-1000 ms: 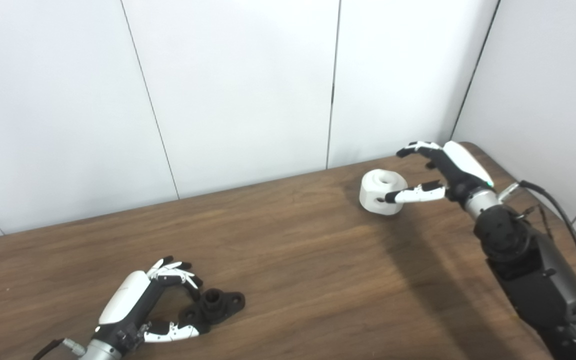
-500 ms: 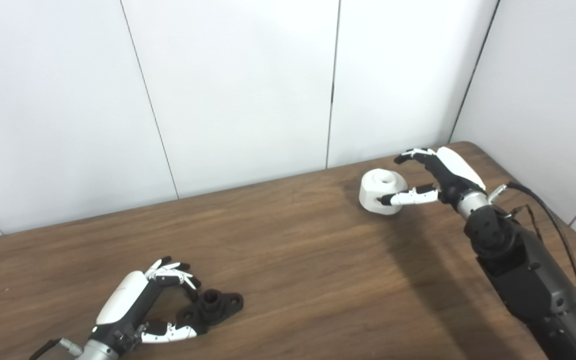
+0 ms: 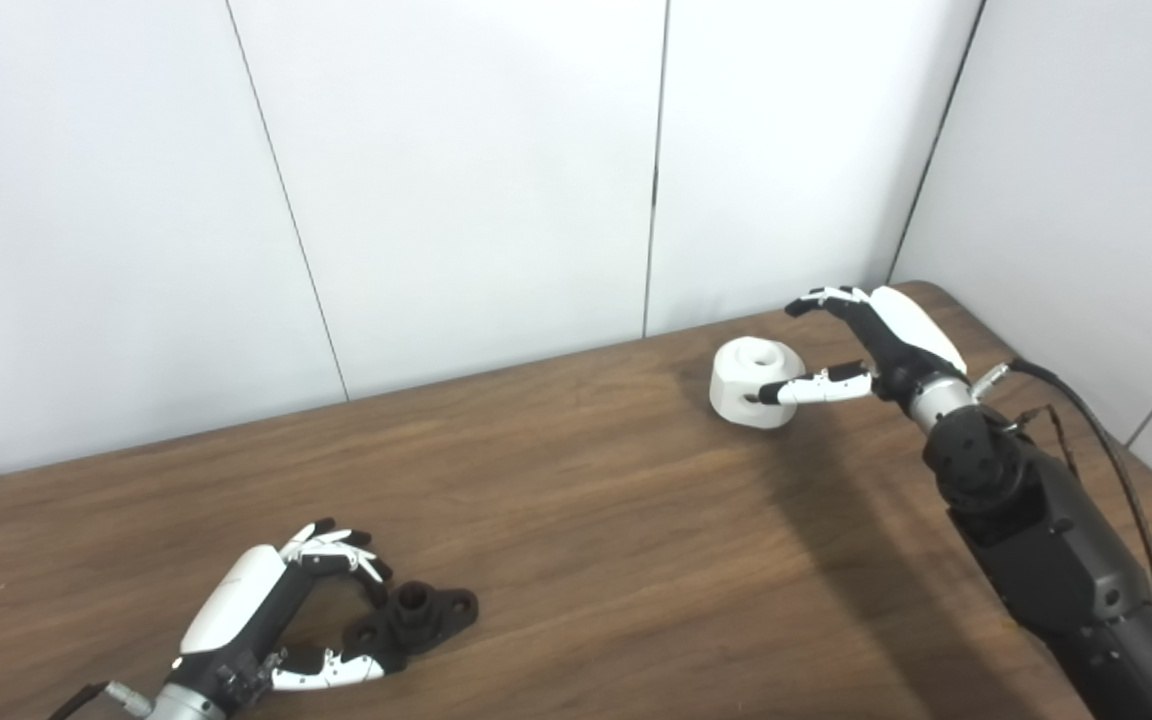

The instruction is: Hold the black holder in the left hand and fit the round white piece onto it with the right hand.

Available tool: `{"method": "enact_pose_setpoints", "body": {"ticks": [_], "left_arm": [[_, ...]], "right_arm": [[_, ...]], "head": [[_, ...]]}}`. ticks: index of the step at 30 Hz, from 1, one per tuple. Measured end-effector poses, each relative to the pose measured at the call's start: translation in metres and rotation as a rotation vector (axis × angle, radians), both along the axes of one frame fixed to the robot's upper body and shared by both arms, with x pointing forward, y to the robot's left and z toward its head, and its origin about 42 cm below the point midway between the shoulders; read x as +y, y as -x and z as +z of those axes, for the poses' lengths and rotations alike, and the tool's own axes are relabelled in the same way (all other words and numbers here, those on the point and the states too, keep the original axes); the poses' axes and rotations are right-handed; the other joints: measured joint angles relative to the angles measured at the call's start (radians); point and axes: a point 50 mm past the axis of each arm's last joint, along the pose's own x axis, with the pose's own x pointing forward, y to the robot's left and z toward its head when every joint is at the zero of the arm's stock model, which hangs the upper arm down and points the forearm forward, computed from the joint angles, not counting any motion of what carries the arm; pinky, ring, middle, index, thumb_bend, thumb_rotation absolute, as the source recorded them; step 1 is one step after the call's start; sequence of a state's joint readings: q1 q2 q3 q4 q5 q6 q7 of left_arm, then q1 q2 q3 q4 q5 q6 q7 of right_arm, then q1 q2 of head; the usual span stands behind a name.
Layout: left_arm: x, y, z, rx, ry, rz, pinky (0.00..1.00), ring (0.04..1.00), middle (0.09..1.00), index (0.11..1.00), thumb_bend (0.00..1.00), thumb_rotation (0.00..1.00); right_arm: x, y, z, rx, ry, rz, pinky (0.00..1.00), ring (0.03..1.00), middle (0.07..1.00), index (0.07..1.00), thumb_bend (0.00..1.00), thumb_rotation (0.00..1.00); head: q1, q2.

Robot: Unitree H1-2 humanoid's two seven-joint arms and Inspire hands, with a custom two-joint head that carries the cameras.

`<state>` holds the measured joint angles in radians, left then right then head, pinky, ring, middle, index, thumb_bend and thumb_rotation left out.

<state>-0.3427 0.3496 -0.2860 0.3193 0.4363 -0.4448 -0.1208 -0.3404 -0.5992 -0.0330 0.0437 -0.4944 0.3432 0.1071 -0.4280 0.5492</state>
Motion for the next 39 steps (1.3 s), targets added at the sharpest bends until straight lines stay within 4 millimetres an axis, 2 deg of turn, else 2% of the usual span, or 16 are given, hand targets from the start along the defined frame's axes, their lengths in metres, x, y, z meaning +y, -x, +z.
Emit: {"method": "enact_pose_setpoints", "body": {"ticks": [13, 23, 39], "left_arm": [[0.004, 0.005, 0.0, 0.006, 0.003, 0.007, 0.98, 0.858, 0.666, 0.482, 0.52, 0.04], [0.004, 0.006, 0.001, 0.008, 0.001, 0.006, 0.98, 0.86, 0.666, 0.482, 0.52, 0.04], [0.007, 0.008, 0.002, 0.012, 0.004, 0.007, 0.97, 0.853, 0.658, 0.481, 0.52, 0.04]], "right_arm": [[-0.002, -0.004, -0.01, 0.044, 0.014, -0.004, 0.82, 0.975, 0.92, 0.808, 0.88, 0.43], [-0.003, -0.007, -0.024, 0.086, 0.011, 0.0, 0.85, 0.983, 0.924, 0.806, 0.89, 0.42], [0.002, -0.011, -0.026, 0.094, 0.025, 0.024, 0.86, 0.991, 0.934, 0.819, 0.86, 0.44]], "head": [[0.005, 0.009], [0.008, 0.012], [0.011, 0.017]]}}
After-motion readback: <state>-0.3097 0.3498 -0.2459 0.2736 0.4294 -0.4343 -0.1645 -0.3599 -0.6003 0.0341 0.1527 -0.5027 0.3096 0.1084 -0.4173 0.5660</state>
